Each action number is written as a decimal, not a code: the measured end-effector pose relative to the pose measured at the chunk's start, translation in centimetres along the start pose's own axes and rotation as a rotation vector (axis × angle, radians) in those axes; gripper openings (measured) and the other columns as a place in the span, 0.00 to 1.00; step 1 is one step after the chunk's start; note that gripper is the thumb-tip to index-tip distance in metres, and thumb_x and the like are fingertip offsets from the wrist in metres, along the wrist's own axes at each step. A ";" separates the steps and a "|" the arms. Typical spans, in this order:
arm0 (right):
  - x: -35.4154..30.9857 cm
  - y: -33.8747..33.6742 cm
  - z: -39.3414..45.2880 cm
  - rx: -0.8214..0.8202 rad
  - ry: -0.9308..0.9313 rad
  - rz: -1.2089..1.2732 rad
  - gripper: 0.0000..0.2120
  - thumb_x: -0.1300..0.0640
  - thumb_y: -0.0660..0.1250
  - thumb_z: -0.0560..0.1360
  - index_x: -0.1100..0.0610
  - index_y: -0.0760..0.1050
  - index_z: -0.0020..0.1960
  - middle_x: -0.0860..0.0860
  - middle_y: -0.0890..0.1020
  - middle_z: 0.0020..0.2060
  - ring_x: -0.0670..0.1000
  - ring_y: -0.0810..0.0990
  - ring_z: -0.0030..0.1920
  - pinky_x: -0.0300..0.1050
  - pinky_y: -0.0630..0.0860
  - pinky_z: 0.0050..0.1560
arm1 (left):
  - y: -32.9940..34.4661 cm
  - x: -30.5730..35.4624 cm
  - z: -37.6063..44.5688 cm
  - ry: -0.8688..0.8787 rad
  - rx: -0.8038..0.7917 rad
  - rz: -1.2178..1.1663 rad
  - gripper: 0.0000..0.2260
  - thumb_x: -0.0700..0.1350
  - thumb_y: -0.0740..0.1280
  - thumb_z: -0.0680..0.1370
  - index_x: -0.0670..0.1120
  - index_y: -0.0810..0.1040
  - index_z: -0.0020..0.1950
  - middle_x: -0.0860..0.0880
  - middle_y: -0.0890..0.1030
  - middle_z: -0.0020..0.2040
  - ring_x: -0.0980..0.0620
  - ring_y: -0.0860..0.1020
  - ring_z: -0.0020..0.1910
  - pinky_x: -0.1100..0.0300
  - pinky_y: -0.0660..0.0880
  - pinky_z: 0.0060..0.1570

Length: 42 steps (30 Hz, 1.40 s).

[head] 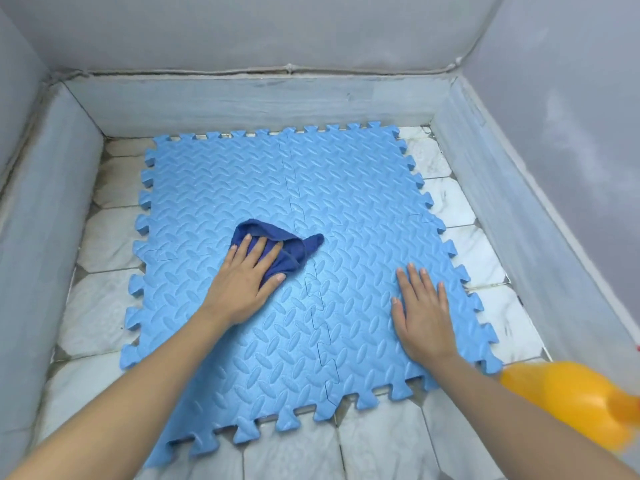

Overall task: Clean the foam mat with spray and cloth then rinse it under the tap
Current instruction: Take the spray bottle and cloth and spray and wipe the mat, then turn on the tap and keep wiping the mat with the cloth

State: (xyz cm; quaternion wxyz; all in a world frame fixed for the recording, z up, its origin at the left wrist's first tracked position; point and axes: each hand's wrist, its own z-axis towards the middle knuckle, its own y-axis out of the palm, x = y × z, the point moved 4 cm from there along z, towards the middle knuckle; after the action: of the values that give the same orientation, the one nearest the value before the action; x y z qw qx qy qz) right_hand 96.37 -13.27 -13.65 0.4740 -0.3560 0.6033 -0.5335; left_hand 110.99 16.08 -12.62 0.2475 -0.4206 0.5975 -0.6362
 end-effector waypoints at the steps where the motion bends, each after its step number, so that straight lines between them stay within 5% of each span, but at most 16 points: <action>1: 0.0 -0.2 0.1 0.004 -0.016 0.002 0.30 0.45 0.44 0.79 0.54 0.58 0.78 0.52 0.59 0.78 0.54 0.54 0.79 0.59 0.48 0.77 | -0.3 0.0 0.0 -0.003 0.017 -0.030 0.32 0.67 0.39 0.76 0.57 0.48 0.78 0.50 0.51 0.79 0.48 0.44 0.78 0.50 0.41 0.75; 6: 0.6 0.2 -3.2 -0.015 0.009 0.012 0.29 0.45 0.47 0.78 0.53 0.62 0.77 0.51 0.63 0.77 0.53 0.57 0.78 0.58 0.50 0.77 | 0.6 -1.9 -4.5 -0.192 0.138 -0.180 0.30 0.63 0.37 0.78 0.55 0.50 0.78 0.56 0.49 0.78 0.50 0.45 0.78 0.46 0.39 0.74; 9: 1.1 0.8 -5.7 -0.003 0.061 -0.010 0.27 0.45 0.53 0.75 0.55 0.73 0.69 0.54 0.75 0.67 0.58 0.73 0.68 0.63 0.63 0.71 | 3.2 -2.7 -7.1 -0.263 0.081 -0.129 0.31 0.63 0.38 0.78 0.51 0.57 0.77 0.53 0.57 0.78 0.48 0.51 0.78 0.47 0.42 0.74; 11: -0.1 -0.3 -2.8 0.051 0.104 0.033 0.26 0.44 0.55 0.72 0.54 0.74 0.65 0.53 0.78 0.58 0.57 0.77 0.60 0.65 0.65 0.69 | 2.8 -3.0 -6.7 -0.278 0.135 -0.194 0.29 0.63 0.44 0.79 0.49 0.67 0.71 0.52 0.66 0.72 0.47 0.64 0.73 0.46 0.52 0.73; 13: -2.2 -2.9 1.5 0.157 0.035 0.073 0.25 0.45 0.56 0.71 0.52 0.72 0.65 0.52 0.77 0.57 0.56 0.77 0.59 0.66 0.64 0.69 | 1.2 -2.8 -5.5 -0.309 0.262 -0.333 0.22 0.63 0.54 0.75 0.51 0.72 0.60 0.54 0.67 0.60 0.48 0.78 0.54 0.50 0.73 0.54; 15: -5.2 -7.2 6.2 0.286 -0.091 0.116 0.24 0.47 0.58 0.72 0.51 0.69 0.66 0.53 0.76 0.60 0.55 0.75 0.60 0.66 0.63 0.69 | -0.5 -2.6 -4.1 -0.331 0.354 -0.427 0.17 0.63 0.57 0.71 0.55 0.69 0.53 0.55 0.64 0.54 0.50 0.79 0.35 0.56 0.73 0.32; 16: -6.8 -9.9 8.5 0.367 -0.140 0.142 0.24 0.48 0.58 0.72 0.51 0.69 0.67 0.53 0.75 0.61 0.55 0.73 0.61 0.66 0.63 0.70 | -1.4 -2.8 -3.3 -0.331 0.384 -0.440 0.15 0.63 0.57 0.71 0.57 0.67 0.52 0.56 0.64 0.53 0.50 0.79 0.32 0.57 0.72 0.28; 20: -13.7 -23.6 16.9 0.677 -0.303 0.197 0.25 0.54 0.62 0.73 0.56 0.69 0.69 0.56 0.73 0.65 0.57 0.70 0.67 0.62 0.57 0.73 | -6.1 -3.2 0.8 -0.238 0.399 -0.346 0.14 0.61 0.54 0.73 0.58 0.69 0.54 0.58 0.67 0.54 0.57 0.78 0.35 0.60 0.73 0.30; 24: -20.6 -36.2 22.9 0.872 -0.450 0.196 0.27 0.55 0.62 0.73 0.60 0.67 0.71 0.59 0.70 0.69 0.61 0.66 0.72 0.60 0.56 0.75 | -14.7 -2.5 5.8 -0.086 0.441 -0.165 0.13 0.54 0.58 0.77 0.52 0.73 0.58 0.53 0.70 0.58 0.52 0.79 0.47 0.59 0.74 0.37; 29: -26.8 -44.4 29.8 0.688 -0.391 -0.001 0.28 0.48 0.57 0.79 0.62 0.61 0.74 0.60 0.64 0.74 0.60 0.56 0.77 0.57 0.47 0.77 | -27.5 -0.8 9.8 0.000 0.549 -0.014 0.12 0.43 0.64 0.76 0.45 0.75 0.59 0.45 0.73 0.59 0.44 0.78 0.50 0.53 0.75 0.43; 32: -28.2 -44.6 32.2 0.457 -0.303 -0.070 0.28 0.41 0.52 0.81 0.62 0.68 0.68 0.61 0.71 0.67 0.61 0.65 0.70 0.58 0.60 0.71 | -32.8 -0.4 10.4 0.009 0.574 0.025 0.13 0.43 0.62 0.77 0.44 0.74 0.61 0.44 0.72 0.59 0.43 0.78 0.47 0.49 0.76 0.45; 34: -29.0 -44.6 33.1 0.462 -0.257 -0.191 0.28 0.38 0.52 0.81 0.61 0.68 0.66 0.60 0.71 0.65 0.61 0.66 0.68 0.58 0.64 0.66 | -34.9 -0.5 10.5 0.019 0.564 0.063 0.13 0.43 0.61 0.77 0.44 0.73 0.62 0.44 0.71 0.60 0.42 0.77 0.46 0.48 0.76 0.45; 38: -28.8 -44.8 35.5 0.338 -0.179 -0.280 0.30 0.36 0.50 0.80 0.59 0.68 0.66 0.61 0.74 0.64 0.60 0.66 0.69 0.59 0.56 0.72 | -36.9 -1.6 10.2 0.015 0.520 0.130 0.14 0.43 0.61 0.77 0.44 0.72 0.63 0.44 0.70 0.62 0.40 0.78 0.43 0.47 0.76 0.43; 42: -28.5 -44.1 35.7 0.390 -0.204 -0.302 0.27 0.36 0.49 0.80 0.59 0.68 0.61 0.62 0.76 0.61 0.61 0.70 0.64 0.55 0.64 0.60 | -36.8 -3.1 10.0 0.021 0.478 0.187 0.14 0.43 0.60 0.78 0.45 0.71 0.63 0.44 0.69 0.63 0.40 0.78 0.42 0.48 0.76 0.43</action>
State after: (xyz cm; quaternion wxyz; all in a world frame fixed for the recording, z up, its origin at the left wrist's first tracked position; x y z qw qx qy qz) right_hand 135.49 -5.36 35.72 0.5070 -0.3956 0.3781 -0.6660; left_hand 127.82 19.09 21.60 0.3915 -0.2862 0.4689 -0.7382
